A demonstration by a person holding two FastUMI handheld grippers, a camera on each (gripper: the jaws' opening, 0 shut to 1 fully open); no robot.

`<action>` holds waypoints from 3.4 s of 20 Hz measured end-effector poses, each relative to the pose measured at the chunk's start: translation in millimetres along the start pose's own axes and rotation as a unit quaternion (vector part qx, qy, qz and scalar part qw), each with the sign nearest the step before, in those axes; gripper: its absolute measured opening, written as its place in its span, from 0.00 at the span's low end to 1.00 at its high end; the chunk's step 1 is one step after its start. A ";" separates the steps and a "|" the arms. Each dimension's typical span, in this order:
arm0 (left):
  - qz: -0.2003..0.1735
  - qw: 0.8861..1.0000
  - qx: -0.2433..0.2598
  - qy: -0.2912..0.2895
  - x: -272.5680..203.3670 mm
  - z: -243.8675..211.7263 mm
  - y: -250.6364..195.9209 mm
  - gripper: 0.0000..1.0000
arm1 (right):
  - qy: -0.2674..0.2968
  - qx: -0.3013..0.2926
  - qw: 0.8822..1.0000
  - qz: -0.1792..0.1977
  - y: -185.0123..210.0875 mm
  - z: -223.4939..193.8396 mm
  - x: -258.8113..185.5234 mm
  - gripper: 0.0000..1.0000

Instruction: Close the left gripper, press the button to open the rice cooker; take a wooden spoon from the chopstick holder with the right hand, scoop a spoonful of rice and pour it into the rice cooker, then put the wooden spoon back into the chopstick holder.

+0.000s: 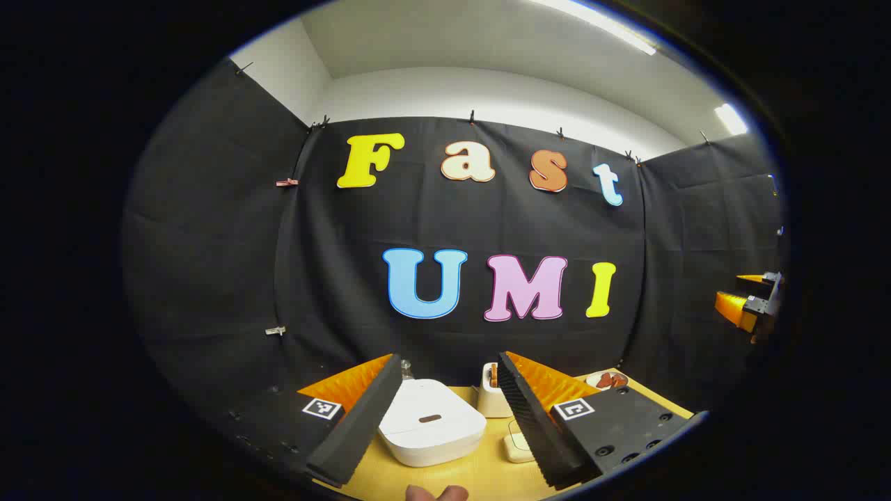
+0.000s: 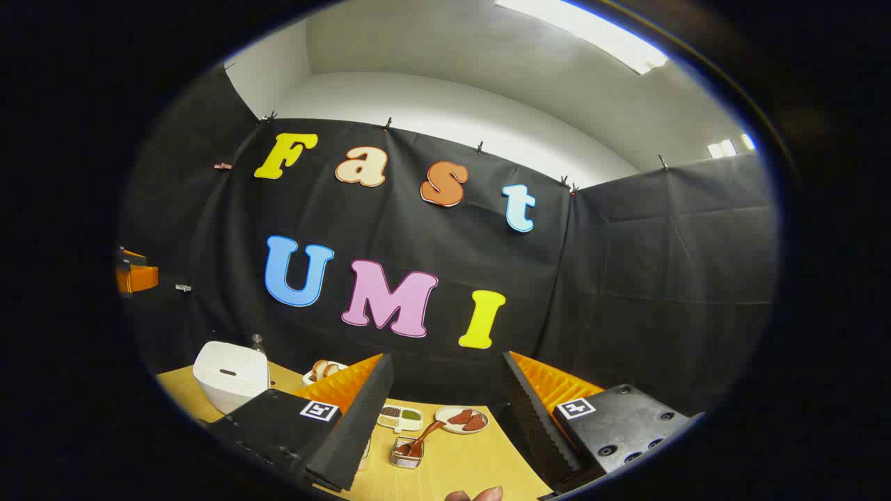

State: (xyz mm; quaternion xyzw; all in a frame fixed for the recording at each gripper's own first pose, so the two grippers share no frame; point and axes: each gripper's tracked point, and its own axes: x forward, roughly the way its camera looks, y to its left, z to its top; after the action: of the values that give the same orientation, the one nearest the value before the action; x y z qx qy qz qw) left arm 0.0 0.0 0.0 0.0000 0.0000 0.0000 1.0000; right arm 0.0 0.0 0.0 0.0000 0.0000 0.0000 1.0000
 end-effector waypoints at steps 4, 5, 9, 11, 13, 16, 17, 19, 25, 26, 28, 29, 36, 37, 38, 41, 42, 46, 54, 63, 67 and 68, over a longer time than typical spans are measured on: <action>0.002 1.000 0.022 0.005 -2.8 -2.0 2.7 0.95 | 0.001 0.007 1.000 0.003 8.3 0.1 1.0 0.98; 0.003 1.000 0.027 0.004 -3.7 -2.2 3.6 0.95 | 0.002 0.003 1.000 0.006 9.9 -1.0 0.6 0.98; -0.001 1.000 0.029 0.003 -3.3 -1.7 3.2 0.95 | 0.004 0.000 1.000 0.010 12.7 -1.1 -0.4 0.98; 0.001 1.000 0.029 0.007 -3.2 -3.3 4.1 0.95 | 0.005 0.002 1.000 0.010 12.8 -2.5 0.4 0.98; 0.001 1.000 0.027 0.008 -1.4 -4.0 3.6 0.95 | 0.009 0.000 1.000 0.011 12.7 -5.4 0.6 0.98; 0.001 1.000 0.027 0.009 -0.7 -2.9 3.3 0.95 | 0.012 0.003 1.000 0.010 12.7 -7.2 -1.4 0.98; 0.001 1.000 0.029 0.008 -0.9 -3.5 3.6 0.95 | 0.011 0.000 1.000 0.009 11.7 -7.3 -0.4 0.98; 0.002 0.999 0.040 0.006 0.1 -4.0 4.6 0.95 | 0.012 -0.004 1.000 0.007 11.4 -8.0 0.4 0.98; -0.012 0.999 0.026 0.023 12.1 -10.0 4.4 0.77 | 0.020 0.001 1.000 0.000 12.3 -15.8 3.1 0.98; -0.030 0.999 0.013 0.028 15.7 -12.5 0.0 0.62 | 0.021 -0.002 1.000 -0.002 11.9 -16.7 3.8 0.98; -0.099 0.994 -0.010 0.044 16.7 -22.5 -18.7 0.31 | 0.018 -0.008 1.000 -0.011 7.4 -15.0 5.5 0.98; -0.128 0.990 -0.017 0.056 21.0 -30.8 -20.7 0.16 | 0.019 -0.007 1.000 -0.014 7.6 -16.2 5.9 0.98; -0.218 0.963 0.039 0.154 83.2 -93.0 1.5 0.06 | 0.030 -0.008 0.999 -0.029 8.1 -28.1 15.8 0.98; -0.229 0.956 0.048 0.175 96.9 -105.0 5.0 0.07 | 0.031 -0.008 0.999 -0.032 7.4 -29.5 15.5 0.97; -0.236 0.951 0.060 0.193 107.9 -117.5 9.1 0.07 | 0.033 -0.008 0.999 -0.036 5.6 -30.5 16.3 0.98; -0.249 0.932 0.106 0.241 144.5 -153.5 20.1 0.07 | 0.037 -0.013 0.998 -0.047 -0.7 -33.8 20.6 0.98; -0.258 0.924 0.113 0.259 152.5 -165.9 21.0 0.06 | 0.039 -0.016 0.998 -0.052 -4.1 -35.8 21.0 0.98; -0.274 0.896 0.102 0.336 185.6 -220.2 23.6 0.07 | 0.046 -0.018 0.996 -0.069 -19.1 -44.1 18.7 0.98; -0.272 0.859 0.123 0.415 227.1 -291.1 41.7 0.07 | 0.062 -0.026 0.993 -0.099 -46.1 -56.9 11.9 0.97; -0.292 0.820 0.203 0.449 220.9 -319.2 48.5 0.07 | 0.071 -0.028 0.991 -0.112 -50.9 -60.5 12.5 0.98; -0.287 0.818 0.199 0.458 223.3 -322.6 49.9 0.07 | 0.073 -0.026 0.992 -0.104 -43.9 -62.8 12.0 0.98; -0.286 0.815 0.201 0.462 222.8 -322.7 49.4 0.08 | 0.073 -0.026 0.992 -0.103 -42.7 -63.2 11.1 0.98</action>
State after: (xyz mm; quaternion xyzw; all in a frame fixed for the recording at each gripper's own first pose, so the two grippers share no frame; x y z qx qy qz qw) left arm 222.8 49.4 -322.7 0.2015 0.4619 -0.2861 0.8150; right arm 11.1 -42.7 -63.2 -0.0263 0.0731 -0.1027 0.9917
